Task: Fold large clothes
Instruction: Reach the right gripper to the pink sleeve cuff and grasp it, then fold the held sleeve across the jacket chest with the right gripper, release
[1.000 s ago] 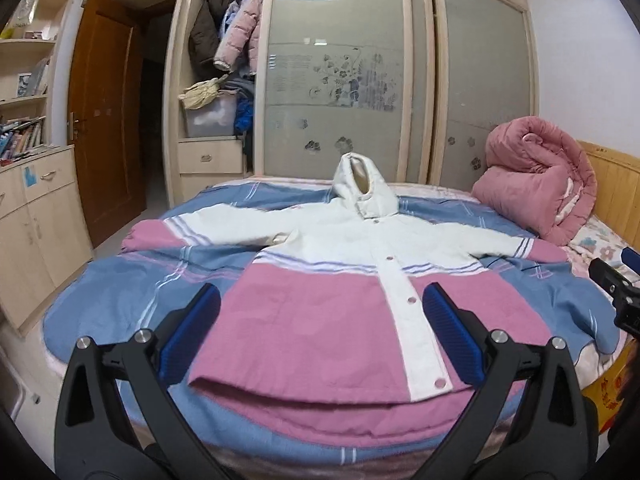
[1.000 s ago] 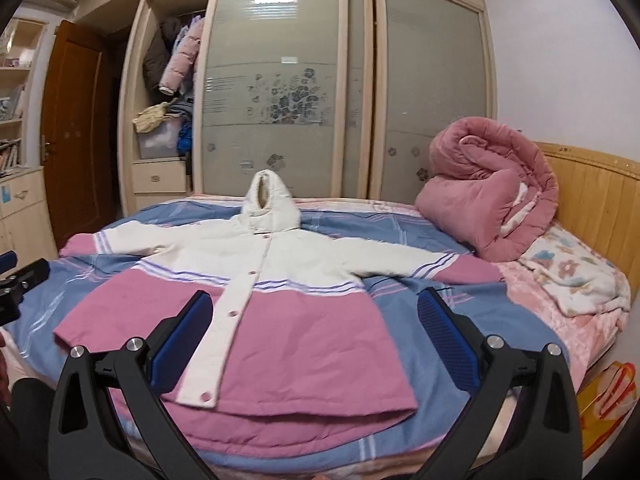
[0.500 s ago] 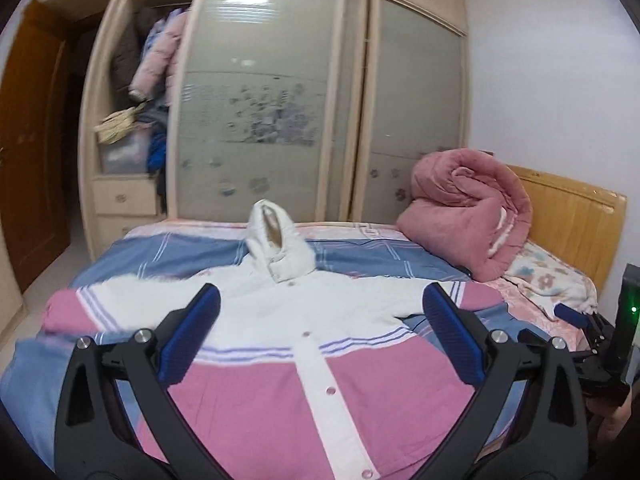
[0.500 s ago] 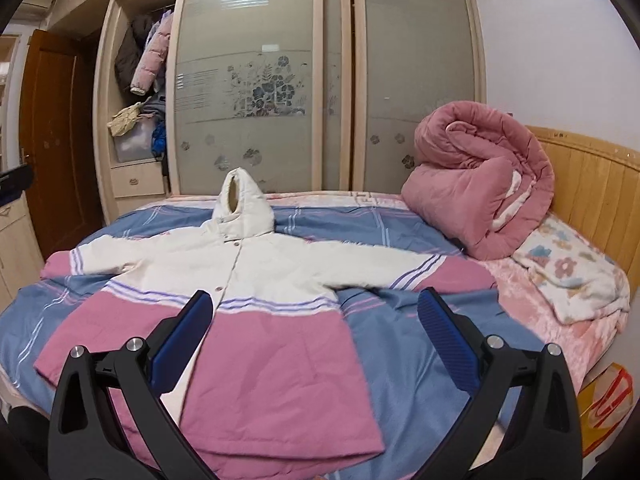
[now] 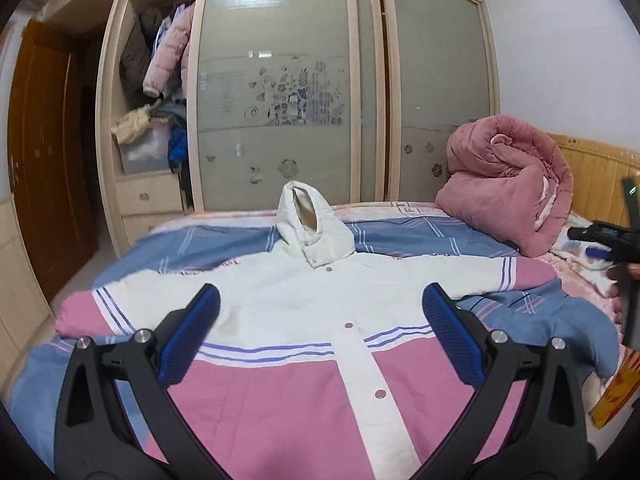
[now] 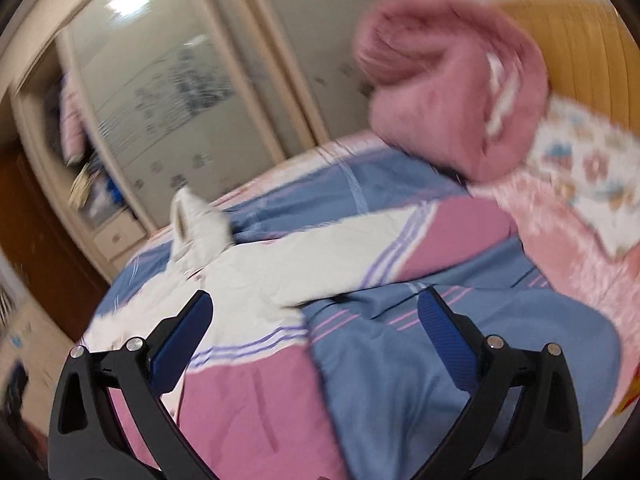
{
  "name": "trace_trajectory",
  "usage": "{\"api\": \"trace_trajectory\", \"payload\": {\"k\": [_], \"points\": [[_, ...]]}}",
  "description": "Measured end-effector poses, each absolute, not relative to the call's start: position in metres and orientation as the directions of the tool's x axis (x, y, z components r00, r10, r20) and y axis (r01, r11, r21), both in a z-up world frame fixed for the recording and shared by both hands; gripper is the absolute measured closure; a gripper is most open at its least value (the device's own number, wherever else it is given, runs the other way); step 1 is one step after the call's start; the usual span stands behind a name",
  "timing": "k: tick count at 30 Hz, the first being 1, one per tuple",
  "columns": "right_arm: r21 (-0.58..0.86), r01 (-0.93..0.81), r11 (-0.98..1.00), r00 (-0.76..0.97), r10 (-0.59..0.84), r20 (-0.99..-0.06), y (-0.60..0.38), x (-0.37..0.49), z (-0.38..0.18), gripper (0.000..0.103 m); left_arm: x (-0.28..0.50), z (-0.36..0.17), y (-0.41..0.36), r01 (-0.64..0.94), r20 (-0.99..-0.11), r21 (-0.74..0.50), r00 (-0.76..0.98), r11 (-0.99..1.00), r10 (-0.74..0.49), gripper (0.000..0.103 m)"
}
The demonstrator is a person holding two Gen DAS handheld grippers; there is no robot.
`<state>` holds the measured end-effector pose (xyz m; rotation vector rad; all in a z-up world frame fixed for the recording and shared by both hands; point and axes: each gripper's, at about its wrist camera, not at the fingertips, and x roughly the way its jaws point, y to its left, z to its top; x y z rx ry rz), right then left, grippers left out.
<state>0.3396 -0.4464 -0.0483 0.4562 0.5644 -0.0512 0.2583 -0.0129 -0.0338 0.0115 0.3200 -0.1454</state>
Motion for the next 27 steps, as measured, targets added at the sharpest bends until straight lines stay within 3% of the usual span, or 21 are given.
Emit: {"api": "trace_trajectory", "payload": {"k": [6,11,19,27], "points": [[0.659,0.306,0.686,0.805,0.182,-0.564,-0.576,0.409,-0.130,0.001,0.280,-0.042,0.004,0.122,-0.355,-0.061,0.925,0.991,-0.136,0.002],[0.802,0.361,0.476,0.846,0.195,-0.496,-0.639,0.438,-0.182,0.001,0.291,-0.049,0.012,0.107,-0.378,-0.088,0.916,0.990,-0.133,0.002],[0.808,0.461,0.368,0.827,0.154,-0.541,-0.677,0.447,-0.238,0.001,0.300,-0.056,0.003,0.115,-0.399,-0.069,0.907,0.991,-0.133,0.002],[0.828,0.446,0.339,0.847,0.138,-0.513,-0.694,0.456,-0.254,0.025,0.303,-0.059,0.003,0.106,-0.410,-0.061,0.904,0.993,-0.122,0.002]]}}
